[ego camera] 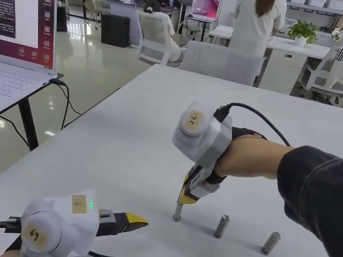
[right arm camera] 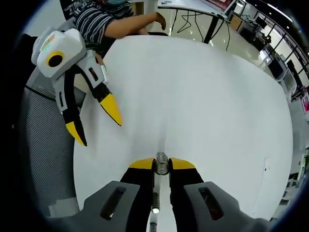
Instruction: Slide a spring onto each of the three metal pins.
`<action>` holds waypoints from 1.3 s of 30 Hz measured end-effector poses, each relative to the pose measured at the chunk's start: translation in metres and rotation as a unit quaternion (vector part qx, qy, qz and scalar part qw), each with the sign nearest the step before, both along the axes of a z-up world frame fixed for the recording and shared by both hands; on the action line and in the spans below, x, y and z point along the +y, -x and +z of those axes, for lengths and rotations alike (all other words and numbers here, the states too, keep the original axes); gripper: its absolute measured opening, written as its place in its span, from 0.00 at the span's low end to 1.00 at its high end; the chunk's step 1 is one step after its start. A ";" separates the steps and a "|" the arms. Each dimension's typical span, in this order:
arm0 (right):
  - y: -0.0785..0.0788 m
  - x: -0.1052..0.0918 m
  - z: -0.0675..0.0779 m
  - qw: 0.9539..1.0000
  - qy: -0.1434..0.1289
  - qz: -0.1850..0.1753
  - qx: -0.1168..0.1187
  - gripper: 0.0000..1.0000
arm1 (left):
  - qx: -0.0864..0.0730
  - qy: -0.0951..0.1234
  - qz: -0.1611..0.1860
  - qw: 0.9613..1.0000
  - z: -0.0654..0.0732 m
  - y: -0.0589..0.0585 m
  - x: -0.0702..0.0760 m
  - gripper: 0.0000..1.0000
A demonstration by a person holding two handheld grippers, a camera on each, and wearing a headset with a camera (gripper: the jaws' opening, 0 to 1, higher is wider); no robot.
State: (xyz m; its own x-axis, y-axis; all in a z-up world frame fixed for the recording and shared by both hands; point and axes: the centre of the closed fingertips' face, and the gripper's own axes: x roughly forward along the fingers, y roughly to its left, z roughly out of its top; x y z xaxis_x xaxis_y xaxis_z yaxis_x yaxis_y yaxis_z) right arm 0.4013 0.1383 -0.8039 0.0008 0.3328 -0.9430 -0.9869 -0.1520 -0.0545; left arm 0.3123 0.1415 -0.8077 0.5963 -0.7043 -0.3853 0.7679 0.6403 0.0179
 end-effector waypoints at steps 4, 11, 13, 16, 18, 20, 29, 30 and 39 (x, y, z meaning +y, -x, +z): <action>0.001 0.000 -0.007 1.000 0.004 -0.002 0.003 0.08 | 0.001 0.001 0.000 1.000 0.000 0.000 0.000 0.40; 0.006 0.000 -0.022 1.000 0.010 -0.004 0.011 0.08 | 0.002 0.000 0.000 1.000 -0.001 0.000 0.000 0.40; 0.007 0.000 -0.025 1.000 0.011 -0.004 0.011 0.08 | 0.002 0.001 0.001 1.000 -0.001 0.000 0.001 0.40; 0.008 0.000 -0.028 1.000 0.010 -0.005 0.012 0.08 | 0.002 0.001 0.001 1.000 -0.001 0.001 0.001 0.39; 0.008 0.000 -0.030 1.000 0.011 -0.005 0.011 0.08 | 0.003 -0.001 0.001 1.000 -0.002 0.001 0.001 0.39; 0.007 0.000 -0.032 1.000 0.013 -0.005 0.008 0.09 | 0.003 -0.001 0.001 1.000 -0.002 0.001 0.001 0.39; 0.011 -0.002 -0.042 1.000 0.025 0.001 0.008 0.09 | 0.004 -0.002 -0.001 1.000 -0.002 0.002 0.000 0.39; 0.012 -0.003 -0.043 1.000 0.026 0.000 0.009 0.09 | 0.004 -0.003 -0.001 1.000 -0.002 0.002 0.000 0.39; 0.011 -0.003 -0.049 1.000 0.025 -0.008 0.014 0.09 | 0.006 -0.003 0.000 1.000 -0.003 0.002 0.001 0.39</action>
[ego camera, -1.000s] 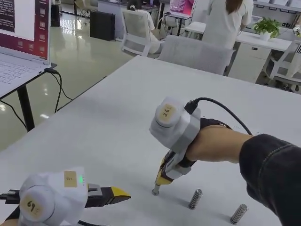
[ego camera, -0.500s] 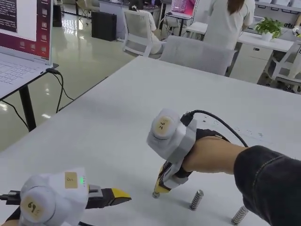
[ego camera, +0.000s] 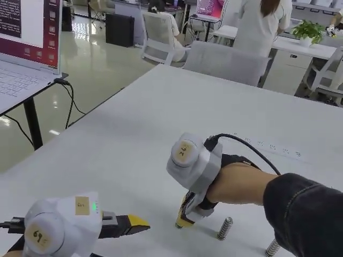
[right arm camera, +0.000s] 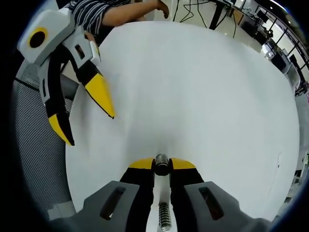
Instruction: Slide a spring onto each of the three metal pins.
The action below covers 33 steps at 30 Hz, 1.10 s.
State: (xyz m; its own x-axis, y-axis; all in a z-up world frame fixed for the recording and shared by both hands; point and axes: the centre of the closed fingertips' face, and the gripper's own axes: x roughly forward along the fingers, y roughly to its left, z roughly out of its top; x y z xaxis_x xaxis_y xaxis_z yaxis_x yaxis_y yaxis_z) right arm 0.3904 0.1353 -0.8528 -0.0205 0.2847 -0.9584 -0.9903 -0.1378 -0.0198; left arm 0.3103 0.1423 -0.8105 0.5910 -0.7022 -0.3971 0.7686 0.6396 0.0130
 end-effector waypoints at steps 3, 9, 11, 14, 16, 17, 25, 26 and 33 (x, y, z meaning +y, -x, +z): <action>0.000 -0.001 -0.002 1.000 0.000 -0.001 0.001 0.10 | 0.000 -0.001 0.001 1.000 0.000 0.000 0.000 0.39; -0.002 -0.002 0.000 1.000 -0.006 -0.005 -0.002 0.14 | -0.001 -0.001 0.002 1.000 0.000 0.000 0.001 0.39; -0.003 -0.003 0.001 1.000 -0.009 -0.007 -0.003 0.16 | -0.001 -0.002 0.002 1.000 0.000 0.000 0.001 0.39; -0.004 -0.007 0.001 1.000 -0.012 -0.012 -0.003 0.20 | -0.001 -0.002 0.001 1.000 0.000 0.000 0.000 0.40; -0.004 -0.010 0.001 1.000 -0.014 -0.014 -0.001 0.23 | -0.001 -0.002 0.002 1.000 0.001 0.000 0.000 0.40; -0.004 -0.011 0.001 1.000 -0.014 -0.016 0.000 0.25 | -0.001 -0.003 0.002 1.000 0.001 0.000 0.000 0.40; -0.006 -0.027 0.000 0.999 -0.020 -0.029 0.000 0.37 | -0.004 -0.004 0.003 1.000 0.002 -0.001 0.000 0.40; -0.006 -0.028 0.001 0.999 -0.022 -0.032 0.000 0.38 | -0.004 -0.004 0.003 1.000 0.003 -0.001 0.000 0.40; -0.010 -0.036 0.004 0.998 -0.044 -0.055 0.007 0.46 | -0.003 -0.005 0.001 1.000 0.003 -0.002 -0.002 0.40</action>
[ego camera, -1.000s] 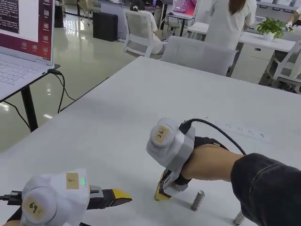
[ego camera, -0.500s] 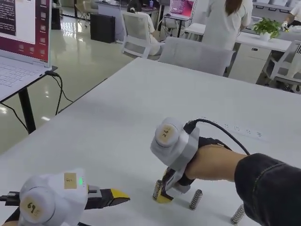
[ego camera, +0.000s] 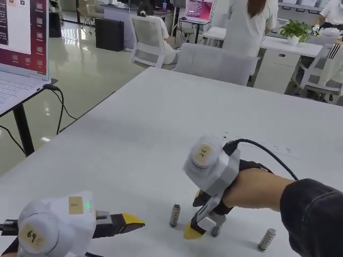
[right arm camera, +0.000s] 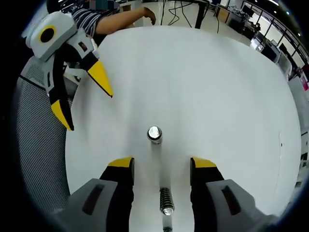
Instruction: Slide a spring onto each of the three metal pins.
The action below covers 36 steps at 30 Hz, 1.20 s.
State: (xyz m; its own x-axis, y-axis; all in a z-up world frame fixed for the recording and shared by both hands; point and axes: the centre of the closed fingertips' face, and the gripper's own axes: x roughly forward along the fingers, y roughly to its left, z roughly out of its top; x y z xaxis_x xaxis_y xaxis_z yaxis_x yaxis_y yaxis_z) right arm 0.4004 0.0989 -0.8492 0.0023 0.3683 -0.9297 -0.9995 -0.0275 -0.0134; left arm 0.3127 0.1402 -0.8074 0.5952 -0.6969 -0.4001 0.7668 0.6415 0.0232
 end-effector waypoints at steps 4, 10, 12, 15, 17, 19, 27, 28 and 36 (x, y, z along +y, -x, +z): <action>-0.003 -0.007 0.002 1.000 -0.011 -0.011 -0.005 0.53 | 0.000 0.001 0.000 1.000 0.000 -0.001 0.000 0.41; -0.005 -0.019 0.004 0.999 -0.026 -0.030 -0.002 0.61 | 0.001 -0.001 -0.002 1.000 0.001 -0.003 -0.001 0.41; -0.007 -0.023 0.004 0.999 -0.030 -0.036 -0.005 0.63 | 0.002 -0.002 -0.003 1.000 0.000 -0.003 -0.002 0.41; -0.009 -0.027 0.007 0.998 -0.039 -0.047 -0.008 0.66 | 0.002 -0.001 -0.003 1.000 0.001 -0.004 -0.002 0.41; -0.010 -0.030 0.009 0.997 -0.048 -0.055 -0.010 0.68 | 0.002 0.000 -0.002 1.000 0.001 -0.005 -0.003 0.41; -0.012 -0.033 0.011 0.997 -0.055 -0.061 -0.014 0.70 | 0.002 0.000 -0.002 1.000 0.002 -0.005 -0.003 0.42; -0.013 -0.051 0.017 0.993 -0.078 -0.092 -0.021 0.73 | 0.003 0.003 -0.004 1.000 0.003 -0.007 -0.006 0.43; -0.014 -0.053 0.018 0.992 -0.083 -0.095 -0.021 0.74 | 0.003 0.003 -0.005 1.000 0.003 -0.007 -0.007 0.43; -0.015 -0.071 0.024 0.984 -0.115 -0.134 -0.024 0.75 | 0.003 0.003 -0.011 1.000 0.005 -0.010 -0.009 0.44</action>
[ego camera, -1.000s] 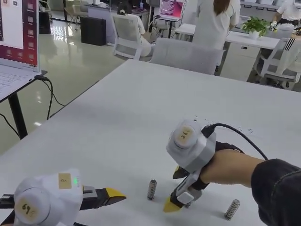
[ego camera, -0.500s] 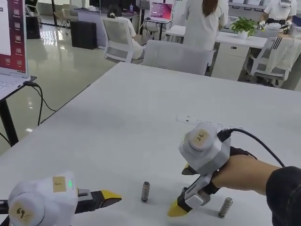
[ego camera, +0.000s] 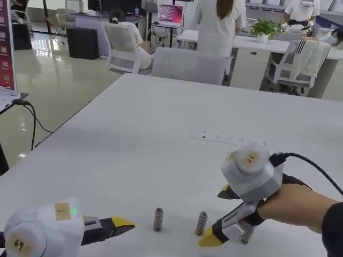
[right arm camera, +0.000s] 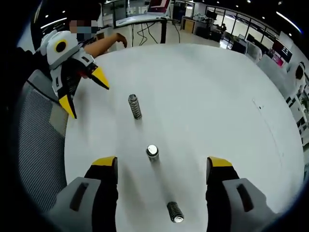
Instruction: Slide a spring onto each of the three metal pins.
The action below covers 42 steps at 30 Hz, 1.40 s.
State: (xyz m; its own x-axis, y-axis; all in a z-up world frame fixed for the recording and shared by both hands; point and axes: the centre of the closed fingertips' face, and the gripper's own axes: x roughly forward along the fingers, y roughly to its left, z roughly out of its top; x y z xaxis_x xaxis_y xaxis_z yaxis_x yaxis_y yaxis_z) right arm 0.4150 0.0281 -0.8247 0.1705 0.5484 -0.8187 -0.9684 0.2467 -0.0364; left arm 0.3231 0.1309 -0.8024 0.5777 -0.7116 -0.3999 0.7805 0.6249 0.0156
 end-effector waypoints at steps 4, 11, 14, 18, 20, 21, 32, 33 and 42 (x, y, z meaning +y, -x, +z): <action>-0.001 -0.010 0.004 1.000 -0.017 -0.019 -0.005 0.76 | 0.000 -0.001 -0.004 1.000 0.000 -0.002 -0.002 0.45; 0.000 -0.028 0.011 0.997 -0.049 -0.052 -0.012 0.76 | 0.000 0.001 -0.007 1.000 0.002 -0.006 -0.004 0.47; 0.003 -0.034 0.012 0.996 -0.061 -0.061 -0.017 0.77 | 0.001 0.001 -0.008 1.000 0.001 -0.007 -0.005 0.47; 0.008 -0.042 0.012 0.995 -0.072 -0.071 -0.022 0.77 | 0.001 0.001 -0.009 1.000 0.001 -0.008 -0.005 0.48; 0.011 -0.046 0.011 0.994 -0.075 -0.075 -0.025 0.78 | 0.001 0.001 -0.009 1.000 0.001 -0.008 -0.006 0.49; 0.013 -0.047 0.012 0.993 -0.079 -0.078 -0.027 0.78 | 0.002 0.002 -0.009 1.000 0.001 -0.008 -0.006 0.49; 0.024 -0.059 0.016 0.987 -0.118 -0.100 -0.049 0.78 | 0.000 0.006 -0.006 1.000 0.003 -0.008 -0.005 0.50; 0.025 -0.060 0.015 0.986 -0.122 -0.102 -0.051 0.78 | 0.000 0.006 -0.006 1.000 0.003 -0.008 -0.005 0.50; 0.037 -0.069 0.012 0.983 -0.139 -0.104 -0.067 0.79 | 0.002 0.009 -0.003 1.000 0.003 -0.008 -0.005 0.51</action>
